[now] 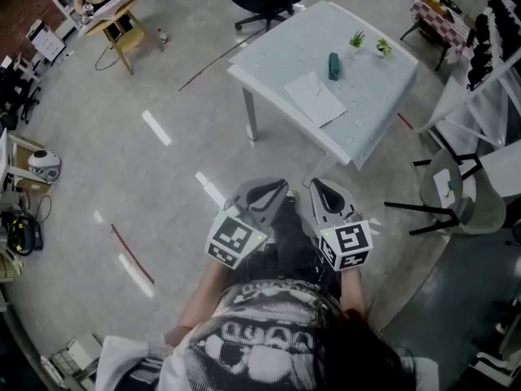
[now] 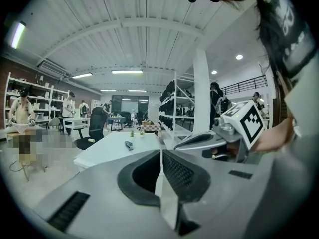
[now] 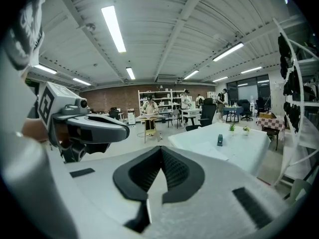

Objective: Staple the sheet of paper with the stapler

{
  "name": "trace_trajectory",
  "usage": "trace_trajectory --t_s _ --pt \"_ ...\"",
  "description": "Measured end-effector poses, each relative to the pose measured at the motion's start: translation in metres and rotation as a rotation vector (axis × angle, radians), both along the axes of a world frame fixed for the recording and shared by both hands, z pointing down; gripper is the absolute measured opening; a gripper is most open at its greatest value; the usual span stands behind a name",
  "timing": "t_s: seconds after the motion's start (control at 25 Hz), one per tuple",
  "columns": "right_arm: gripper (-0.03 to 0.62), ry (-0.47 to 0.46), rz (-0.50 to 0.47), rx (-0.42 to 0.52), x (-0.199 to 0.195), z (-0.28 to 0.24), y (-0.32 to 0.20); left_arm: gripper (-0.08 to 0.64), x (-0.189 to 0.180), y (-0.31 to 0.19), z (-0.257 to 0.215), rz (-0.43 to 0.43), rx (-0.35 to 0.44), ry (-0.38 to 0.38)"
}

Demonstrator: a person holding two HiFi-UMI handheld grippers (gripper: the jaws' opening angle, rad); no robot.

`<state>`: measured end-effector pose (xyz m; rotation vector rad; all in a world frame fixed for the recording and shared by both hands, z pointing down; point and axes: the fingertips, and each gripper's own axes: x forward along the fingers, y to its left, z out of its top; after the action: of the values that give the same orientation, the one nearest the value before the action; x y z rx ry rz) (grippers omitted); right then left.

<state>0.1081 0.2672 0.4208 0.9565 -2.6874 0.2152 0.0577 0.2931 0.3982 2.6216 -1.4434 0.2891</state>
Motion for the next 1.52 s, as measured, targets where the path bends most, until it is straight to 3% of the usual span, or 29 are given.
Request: trace_trajectory --t_s 0.4,0.64,0.8,1.08,1.52 --pt "-0.003 -0.011 0.009 -0.037 -0.016 0.019 -0.122 0.009 -0.031 -0.116 0.019 -0.034 -0.044 -0.036" --pt "-0.003 0.01 0.005 -0.031 -0.02 0.019 -0.214 0.009 -0.037 -0.205 0.001 -0.038 -0.002 -0.035" --pt "-0.003 0.008 -0.015 -0.037 -0.029 0.023 -0.257 0.009 -0.045 -0.239 -0.001 -0.059 -0.016 -0.048" --pt "-0.003 -0.012 -0.057 -0.047 -0.043 0.03 -0.297 0.009 -0.056 -0.278 0.002 -0.104 -0.024 -0.092" --pt "-0.003 0.005 -0.002 -0.114 -0.024 0.059 -0.32 0.009 -0.045 -0.298 0.017 -0.086 -0.087 -0.109"
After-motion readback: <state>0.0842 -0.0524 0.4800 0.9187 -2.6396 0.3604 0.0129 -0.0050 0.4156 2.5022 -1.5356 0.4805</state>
